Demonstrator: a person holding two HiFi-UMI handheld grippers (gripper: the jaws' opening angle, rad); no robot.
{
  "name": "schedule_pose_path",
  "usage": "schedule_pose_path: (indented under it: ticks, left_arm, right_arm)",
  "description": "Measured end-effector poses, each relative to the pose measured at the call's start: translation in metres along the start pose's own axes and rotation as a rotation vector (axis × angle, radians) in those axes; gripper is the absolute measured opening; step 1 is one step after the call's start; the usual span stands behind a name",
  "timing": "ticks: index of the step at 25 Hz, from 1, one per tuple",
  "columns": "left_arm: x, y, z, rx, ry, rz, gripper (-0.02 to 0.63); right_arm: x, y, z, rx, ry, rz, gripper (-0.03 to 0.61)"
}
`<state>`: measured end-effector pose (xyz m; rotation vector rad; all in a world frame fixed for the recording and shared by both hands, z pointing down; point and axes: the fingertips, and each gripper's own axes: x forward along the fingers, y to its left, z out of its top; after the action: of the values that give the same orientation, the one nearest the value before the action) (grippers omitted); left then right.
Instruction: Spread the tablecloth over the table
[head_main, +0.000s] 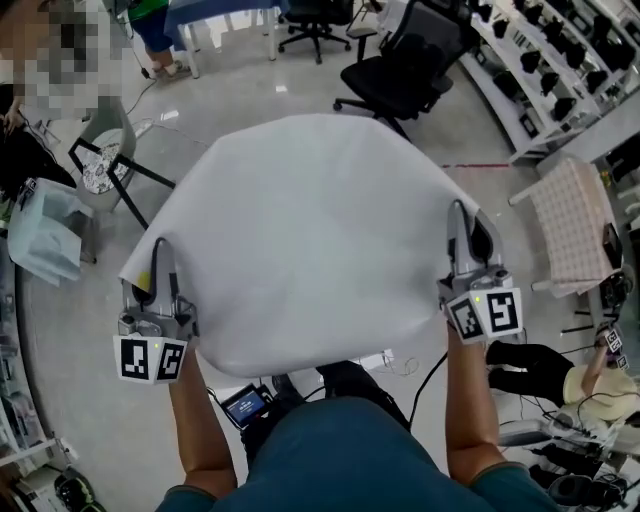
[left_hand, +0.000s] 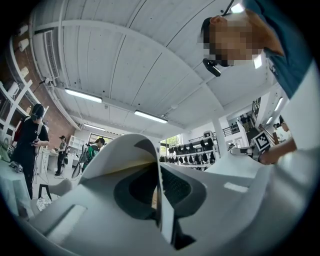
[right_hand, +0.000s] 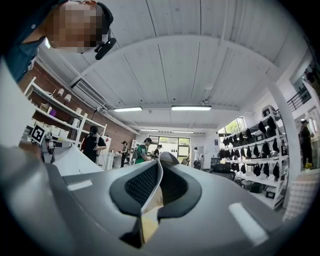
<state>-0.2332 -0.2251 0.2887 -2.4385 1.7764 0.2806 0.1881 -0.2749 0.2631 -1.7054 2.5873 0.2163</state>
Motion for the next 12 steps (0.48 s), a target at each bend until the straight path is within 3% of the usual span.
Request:
schedule_pose_path:
  ticks: [7,12]
  left_arm:
    - [0.014,0.016,-0.013,0.003,0.032,0.009,0.005]
    - [0.032,0.020,-0.004,-0.006,-0.015,0.051,0.005]
  right_arm:
    - [0.023,-0.001,-0.025,0.025,0.026,0.004,0.012]
    - [0.051,-0.017,-0.012,0.003,0.023,0.042,0.012]
